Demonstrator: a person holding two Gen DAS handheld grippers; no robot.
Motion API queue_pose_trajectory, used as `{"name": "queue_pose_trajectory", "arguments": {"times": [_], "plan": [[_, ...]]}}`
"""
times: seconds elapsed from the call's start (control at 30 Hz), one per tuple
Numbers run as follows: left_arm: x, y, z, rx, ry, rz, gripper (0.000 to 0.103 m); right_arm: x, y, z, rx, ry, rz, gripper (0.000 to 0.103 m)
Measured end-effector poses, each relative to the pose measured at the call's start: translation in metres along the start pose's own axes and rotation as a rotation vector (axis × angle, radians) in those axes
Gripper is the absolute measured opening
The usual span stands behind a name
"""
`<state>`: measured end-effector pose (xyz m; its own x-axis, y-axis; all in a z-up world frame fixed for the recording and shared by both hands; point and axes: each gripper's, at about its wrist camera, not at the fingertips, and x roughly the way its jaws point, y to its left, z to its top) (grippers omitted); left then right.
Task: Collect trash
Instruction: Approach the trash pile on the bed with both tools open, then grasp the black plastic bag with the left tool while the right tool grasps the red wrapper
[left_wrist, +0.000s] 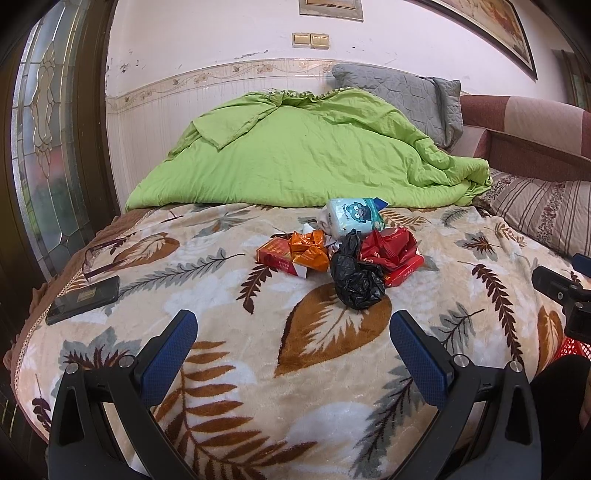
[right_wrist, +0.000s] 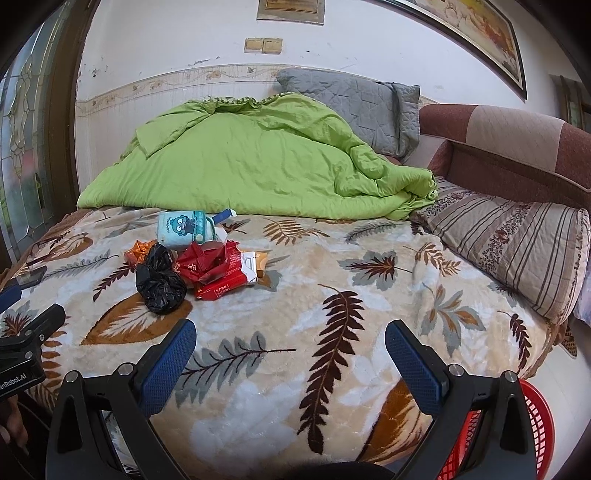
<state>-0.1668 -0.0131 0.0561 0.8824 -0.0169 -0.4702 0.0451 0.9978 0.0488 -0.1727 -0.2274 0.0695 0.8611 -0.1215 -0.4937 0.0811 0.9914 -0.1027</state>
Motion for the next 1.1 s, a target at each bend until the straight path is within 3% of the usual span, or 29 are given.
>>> {"name": "queue_pose_trajectory", "arguments": {"times": [0.47, 0.63, 0.83, 0.97, 1.1], "plan": [[0.011, 0.002, 0.002, -0.011, 0.037, -0.028, 0.103, 0.004, -0.007, -0.001, 0.036, 0.021, 0.016, 0.103], [0.027, 0.0, 0.012, -0.038, 0.084, -0.08, 0.103, 0.016, -0.025, -0.003, 0.131, 0.079, 0.057, 0.103], [0.073, -0.005, 0.028, -0.146, 0.191, -0.173, 0.102, 0.023, -0.023, -0.001, 0.151, 0.112, 0.089, 0.096], [0.114, -0.017, 0.037, -0.16, 0.261, -0.192, 0.08, 0.024, -0.02, -0.001, 0.144, 0.117, 0.108, 0.091], [0.151, -0.024, 0.035, -0.182, 0.324, -0.208, 0.078, 0.026, -0.021, 0.0, 0.16, 0.132, 0.123, 0.086]]}}
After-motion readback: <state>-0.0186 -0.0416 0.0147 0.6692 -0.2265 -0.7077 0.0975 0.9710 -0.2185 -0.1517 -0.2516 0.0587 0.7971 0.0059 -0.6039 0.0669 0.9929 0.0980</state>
